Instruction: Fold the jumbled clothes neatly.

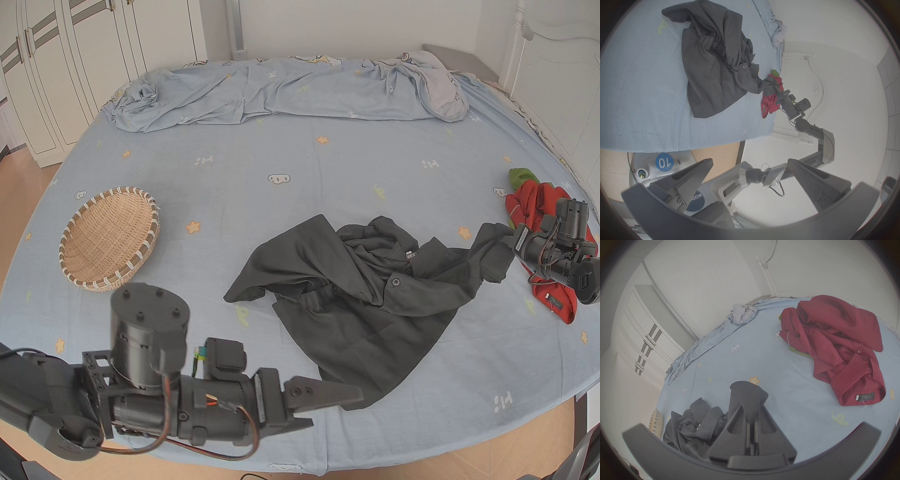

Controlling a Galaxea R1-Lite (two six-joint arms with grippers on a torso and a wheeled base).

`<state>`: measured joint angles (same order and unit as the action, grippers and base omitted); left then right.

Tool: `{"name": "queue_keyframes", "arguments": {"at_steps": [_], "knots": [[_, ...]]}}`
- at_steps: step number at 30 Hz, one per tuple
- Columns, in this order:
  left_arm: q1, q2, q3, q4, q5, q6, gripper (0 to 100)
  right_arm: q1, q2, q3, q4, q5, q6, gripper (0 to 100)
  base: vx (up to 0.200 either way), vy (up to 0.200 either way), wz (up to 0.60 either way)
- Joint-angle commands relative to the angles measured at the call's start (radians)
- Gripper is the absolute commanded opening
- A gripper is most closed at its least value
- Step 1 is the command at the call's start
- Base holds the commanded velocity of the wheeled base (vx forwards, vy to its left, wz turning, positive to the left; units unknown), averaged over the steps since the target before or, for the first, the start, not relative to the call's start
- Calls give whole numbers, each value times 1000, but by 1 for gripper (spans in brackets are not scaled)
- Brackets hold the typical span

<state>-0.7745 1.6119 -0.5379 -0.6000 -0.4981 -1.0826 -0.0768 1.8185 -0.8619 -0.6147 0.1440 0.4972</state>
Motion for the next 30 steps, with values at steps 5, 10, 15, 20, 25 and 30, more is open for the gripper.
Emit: {"name": "queue_keyframes", "arguments": {"at_steps": [5, 10, 15, 20, 25, 30], "knots": [[-140, 164, -14, -113, 108, -74, 100, 3, -2, 3, 0, 0, 1, 0, 0, 0, 0], [-198, 226, -11, -204, 171, -123, 100, 3, -1, 0, 0, 2, 3, 0, 0, 0, 0], [-221, 266, -8, -208, 179, -131, 100, -1, -1, -3, 0, 2, 4, 0, 0, 0, 0], [-226, 269, 19, -205, 202, -132, 100, -3, -4, -3, 0, 2, 4, 0, 0, 0, 0], [-226, 313, 32, -210, 205, -131, 100, -3, -2, -2, 0, 2, 4, 0, 0, 0, 0], [-224, 350, 18, -221, 222, -125, 100, -1, -2, -2, 0, 2, 4, 0, 0, 0, 0]]}}
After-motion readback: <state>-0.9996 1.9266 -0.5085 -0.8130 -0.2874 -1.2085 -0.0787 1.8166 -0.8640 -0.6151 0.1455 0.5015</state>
